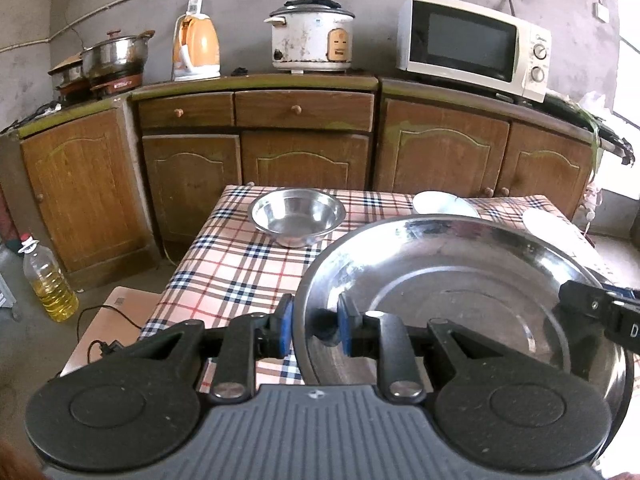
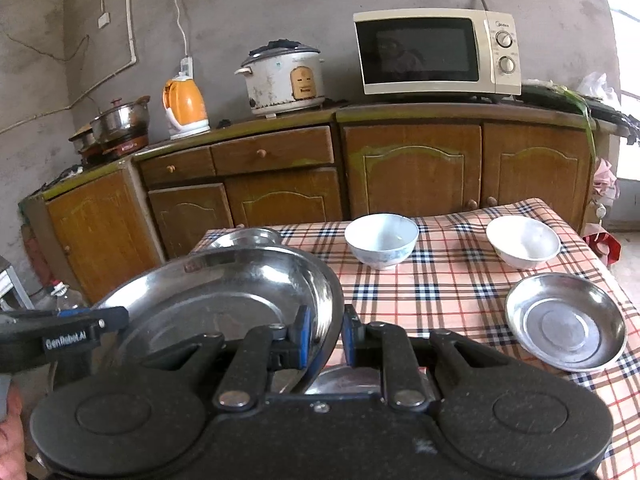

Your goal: Organize plates and bowls

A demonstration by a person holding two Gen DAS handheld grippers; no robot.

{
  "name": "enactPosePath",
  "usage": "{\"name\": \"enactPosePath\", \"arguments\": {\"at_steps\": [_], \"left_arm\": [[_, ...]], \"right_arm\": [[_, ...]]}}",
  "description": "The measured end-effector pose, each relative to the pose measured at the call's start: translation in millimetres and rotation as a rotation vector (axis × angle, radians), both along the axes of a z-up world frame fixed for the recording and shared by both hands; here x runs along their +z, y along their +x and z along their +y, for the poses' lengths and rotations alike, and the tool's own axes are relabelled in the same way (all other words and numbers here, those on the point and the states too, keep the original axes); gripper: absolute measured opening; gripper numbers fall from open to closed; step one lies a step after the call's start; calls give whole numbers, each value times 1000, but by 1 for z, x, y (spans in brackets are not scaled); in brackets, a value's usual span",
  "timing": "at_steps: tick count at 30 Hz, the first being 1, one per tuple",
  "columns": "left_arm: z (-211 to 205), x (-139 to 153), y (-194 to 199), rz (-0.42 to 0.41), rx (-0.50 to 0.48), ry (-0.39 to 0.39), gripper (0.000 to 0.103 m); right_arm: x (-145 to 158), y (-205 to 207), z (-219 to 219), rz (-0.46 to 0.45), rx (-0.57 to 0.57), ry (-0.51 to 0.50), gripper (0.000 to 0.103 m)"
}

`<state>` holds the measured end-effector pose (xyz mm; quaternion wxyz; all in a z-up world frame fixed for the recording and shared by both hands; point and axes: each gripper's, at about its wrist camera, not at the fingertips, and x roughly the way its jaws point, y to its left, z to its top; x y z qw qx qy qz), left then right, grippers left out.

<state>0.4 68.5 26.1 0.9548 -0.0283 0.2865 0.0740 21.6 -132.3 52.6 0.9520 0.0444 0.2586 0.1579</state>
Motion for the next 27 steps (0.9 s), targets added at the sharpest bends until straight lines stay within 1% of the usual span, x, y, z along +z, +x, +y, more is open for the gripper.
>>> {"name": "enactPosePath", "arguments": {"at_steps": [6, 13, 18, 22, 27], "left_arm": [[-11, 0, 1, -1, -23, 2, 22], [-18, -4, 3, 10, -39, -25, 23], [-22, -2, 1, 8, -44, -25, 23], [-25, -2, 1, 11, -57, -46, 23], [-36, -2, 2, 14, -81, -42, 23]], "right_arm": [[0, 2, -12, 3, -22, -6, 22], [3, 0, -19, -10, -38, -25, 22], [4, -3, -22, -8, -50, -30, 23], [8, -7, -28, -10, -65, -21, 22], [9, -10, -38, -11, -97, -17, 23]]}}
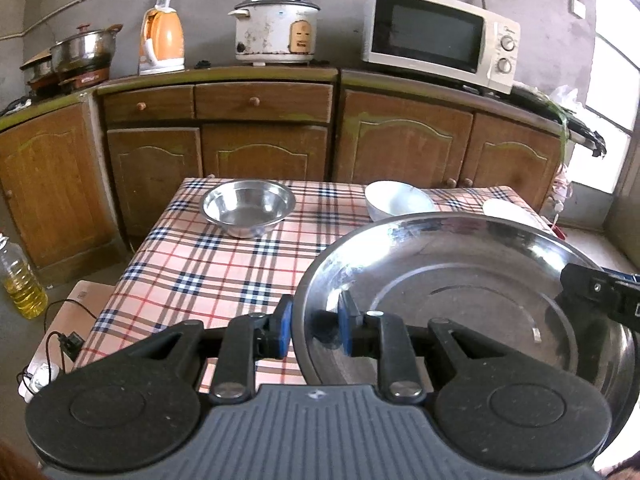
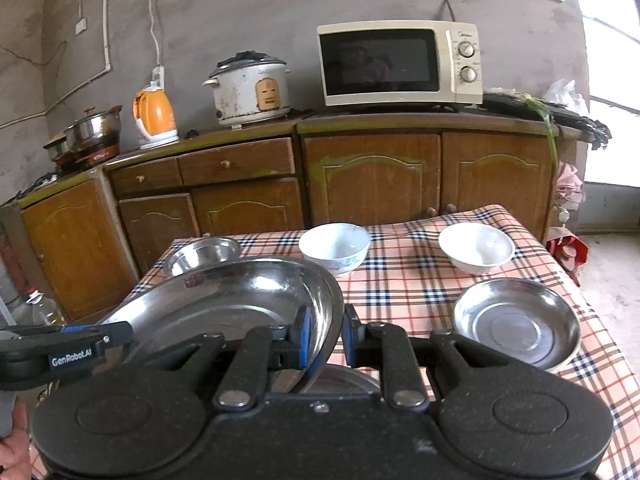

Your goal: Organize plates and bowls

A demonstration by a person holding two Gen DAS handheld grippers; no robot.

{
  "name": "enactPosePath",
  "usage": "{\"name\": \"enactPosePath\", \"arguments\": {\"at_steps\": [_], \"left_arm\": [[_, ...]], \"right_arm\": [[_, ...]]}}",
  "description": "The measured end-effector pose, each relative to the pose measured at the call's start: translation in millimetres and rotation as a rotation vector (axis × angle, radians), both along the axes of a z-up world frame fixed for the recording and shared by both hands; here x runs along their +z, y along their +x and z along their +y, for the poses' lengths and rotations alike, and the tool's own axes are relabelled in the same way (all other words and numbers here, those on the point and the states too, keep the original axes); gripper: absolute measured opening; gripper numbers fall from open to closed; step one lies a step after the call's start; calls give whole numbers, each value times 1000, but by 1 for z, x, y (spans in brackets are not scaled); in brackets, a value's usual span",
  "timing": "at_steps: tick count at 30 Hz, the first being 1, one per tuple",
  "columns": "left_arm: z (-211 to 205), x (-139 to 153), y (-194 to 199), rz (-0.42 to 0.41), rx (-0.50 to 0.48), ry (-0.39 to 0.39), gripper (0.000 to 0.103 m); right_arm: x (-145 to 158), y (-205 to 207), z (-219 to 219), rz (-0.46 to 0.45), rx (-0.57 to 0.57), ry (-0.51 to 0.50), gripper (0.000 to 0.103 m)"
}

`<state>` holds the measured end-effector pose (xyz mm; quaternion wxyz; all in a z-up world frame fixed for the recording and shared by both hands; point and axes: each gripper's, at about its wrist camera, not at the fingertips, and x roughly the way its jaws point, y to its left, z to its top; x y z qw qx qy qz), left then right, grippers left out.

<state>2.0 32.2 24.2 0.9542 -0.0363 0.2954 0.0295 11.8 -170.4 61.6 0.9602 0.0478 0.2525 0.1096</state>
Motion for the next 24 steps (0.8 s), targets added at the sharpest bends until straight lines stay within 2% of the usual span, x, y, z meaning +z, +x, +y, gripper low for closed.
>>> {"name": "enactPosePath", "arguments": {"at_steps": [24], "left_arm": [[-26, -11, 1, 20, -32, -4, 23]], "right_arm": [[-11, -7, -30, 15, -48, 30, 23]]}}
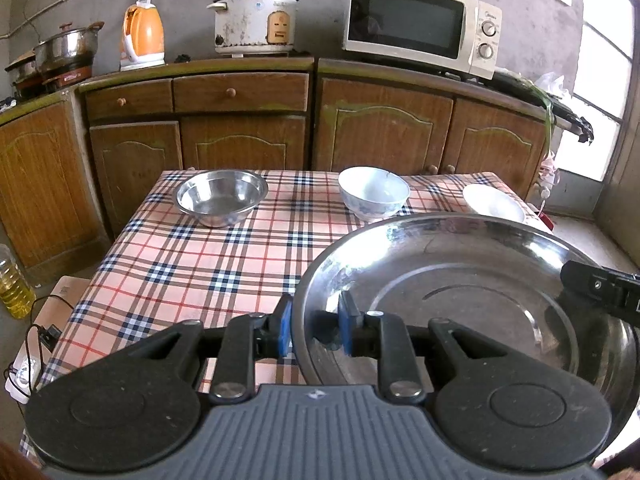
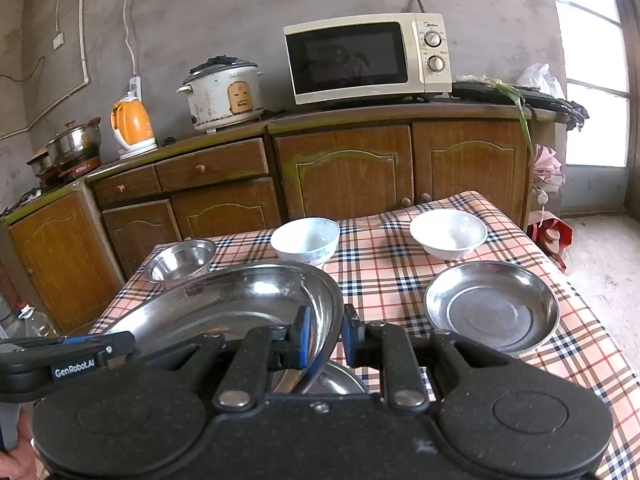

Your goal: Organize plates and bowls

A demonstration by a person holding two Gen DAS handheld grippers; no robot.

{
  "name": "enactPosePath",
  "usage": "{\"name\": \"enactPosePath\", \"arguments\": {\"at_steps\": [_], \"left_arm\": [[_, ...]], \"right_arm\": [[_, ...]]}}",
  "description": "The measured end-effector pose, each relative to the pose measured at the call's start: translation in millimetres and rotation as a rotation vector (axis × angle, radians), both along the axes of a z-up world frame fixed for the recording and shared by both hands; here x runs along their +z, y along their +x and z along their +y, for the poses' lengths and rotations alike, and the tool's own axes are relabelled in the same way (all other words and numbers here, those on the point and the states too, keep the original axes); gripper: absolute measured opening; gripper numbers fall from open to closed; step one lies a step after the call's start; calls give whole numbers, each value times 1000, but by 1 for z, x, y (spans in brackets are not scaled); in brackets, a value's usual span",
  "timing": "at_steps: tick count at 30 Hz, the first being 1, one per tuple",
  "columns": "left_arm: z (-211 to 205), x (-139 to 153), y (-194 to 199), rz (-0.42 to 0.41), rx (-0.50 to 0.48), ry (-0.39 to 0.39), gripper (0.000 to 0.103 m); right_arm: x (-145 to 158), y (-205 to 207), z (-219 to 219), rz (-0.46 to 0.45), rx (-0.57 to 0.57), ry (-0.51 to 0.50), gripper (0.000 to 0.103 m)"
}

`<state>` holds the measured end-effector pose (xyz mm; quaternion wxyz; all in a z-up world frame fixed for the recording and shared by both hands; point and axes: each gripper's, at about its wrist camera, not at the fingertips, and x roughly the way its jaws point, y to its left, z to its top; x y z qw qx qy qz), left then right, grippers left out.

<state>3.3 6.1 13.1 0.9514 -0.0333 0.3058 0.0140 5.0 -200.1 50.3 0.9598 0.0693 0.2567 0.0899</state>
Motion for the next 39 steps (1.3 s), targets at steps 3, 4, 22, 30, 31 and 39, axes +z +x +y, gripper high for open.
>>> {"name": "enactPosePath", "arguments": {"at_steps": [3, 4, 22, 30, 31, 39], "left_arm": [[-4, -2, 0, 6, -7, 1, 23], [-6, -3, 0, 9, -10, 0, 23], [-19, -16, 4, 41, -41, -8, 23], [-24, -23, 8, 60, -55, -11, 24], [-25, -24, 8, 62, -56, -9, 24], [-26, -32, 11, 82, -56, 0, 24]], "right_arm": [[-1, 0, -3, 5, -8, -1, 23], [-2, 0, -4, 7, -11, 0, 23], [-13, -1, -20, 34, -37, 7, 23], [-22, 2, -27, 52, -49, 10, 23], [-23, 3, -28, 54, -50, 11, 23], [-33, 6, -26, 78, -50, 5, 23]]}}
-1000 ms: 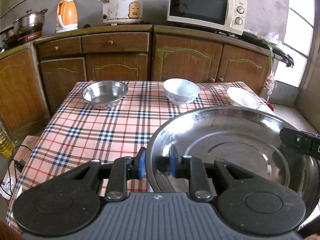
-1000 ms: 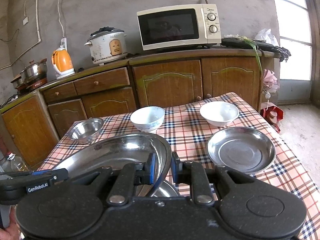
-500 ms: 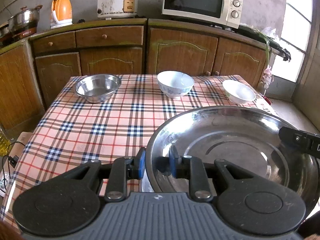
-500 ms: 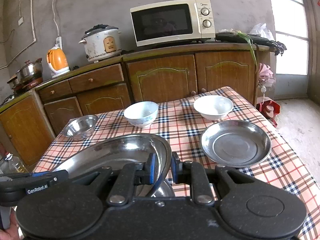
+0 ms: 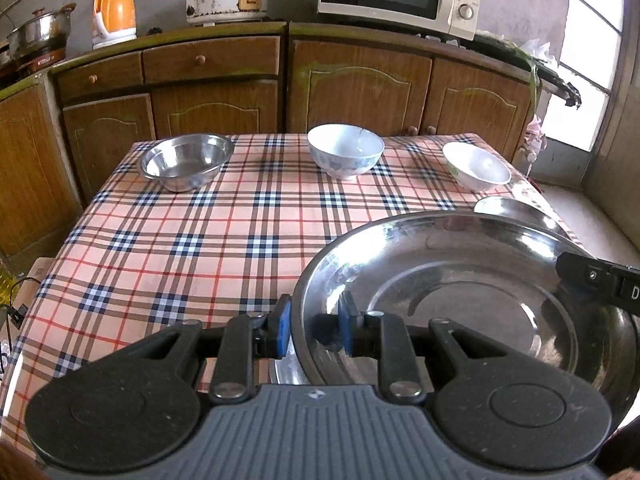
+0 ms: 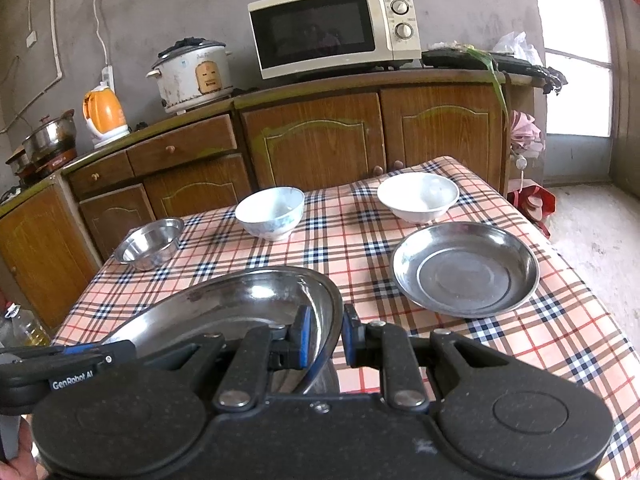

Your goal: Organize plates and bowls

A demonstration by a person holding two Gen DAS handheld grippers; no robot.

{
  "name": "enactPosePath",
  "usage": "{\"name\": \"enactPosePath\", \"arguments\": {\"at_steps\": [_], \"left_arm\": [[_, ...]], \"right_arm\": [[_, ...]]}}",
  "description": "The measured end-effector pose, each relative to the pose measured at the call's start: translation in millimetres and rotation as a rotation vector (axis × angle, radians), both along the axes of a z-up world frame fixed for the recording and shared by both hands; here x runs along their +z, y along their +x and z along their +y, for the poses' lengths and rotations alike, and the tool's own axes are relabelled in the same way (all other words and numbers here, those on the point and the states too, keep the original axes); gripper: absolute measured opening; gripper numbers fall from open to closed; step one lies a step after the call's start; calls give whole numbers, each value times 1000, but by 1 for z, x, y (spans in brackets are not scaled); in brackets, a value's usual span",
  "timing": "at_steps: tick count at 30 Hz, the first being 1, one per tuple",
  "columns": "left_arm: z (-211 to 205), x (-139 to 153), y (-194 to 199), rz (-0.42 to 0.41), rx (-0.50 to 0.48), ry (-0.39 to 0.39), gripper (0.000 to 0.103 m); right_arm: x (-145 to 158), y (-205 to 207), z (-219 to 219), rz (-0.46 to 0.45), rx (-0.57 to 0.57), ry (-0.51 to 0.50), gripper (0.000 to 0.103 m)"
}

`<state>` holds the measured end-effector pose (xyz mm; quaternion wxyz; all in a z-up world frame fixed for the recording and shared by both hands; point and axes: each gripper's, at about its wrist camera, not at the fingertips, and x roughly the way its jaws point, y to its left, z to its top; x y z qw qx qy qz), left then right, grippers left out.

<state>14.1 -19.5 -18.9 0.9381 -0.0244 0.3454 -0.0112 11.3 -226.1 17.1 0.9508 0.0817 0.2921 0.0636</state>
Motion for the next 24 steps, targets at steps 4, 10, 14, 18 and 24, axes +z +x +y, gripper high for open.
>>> {"name": "enactPosePath", "arguments": {"at_steps": [4, 10, 14, 18, 24], "left_arm": [[2, -7, 2, 16, 4, 0, 24], [6, -21, 4, 45, 9, 4, 24], [7, -30, 6, 68, 7, 6, 25], [8, -39, 8, 91, 3, 12, 25], [9, -48, 12, 114, 6, 15, 25]], "right_arm": [[-9, 4, 4, 24, 3, -9, 23], [-25, 9, 11, 59, 12, -30, 23], [-34, 13, 13, 82, 14, -36, 23], [-44, 17, 15, 107, 15, -45, 23], [-55, 22, 18, 127, 21, -52, 23]]}}
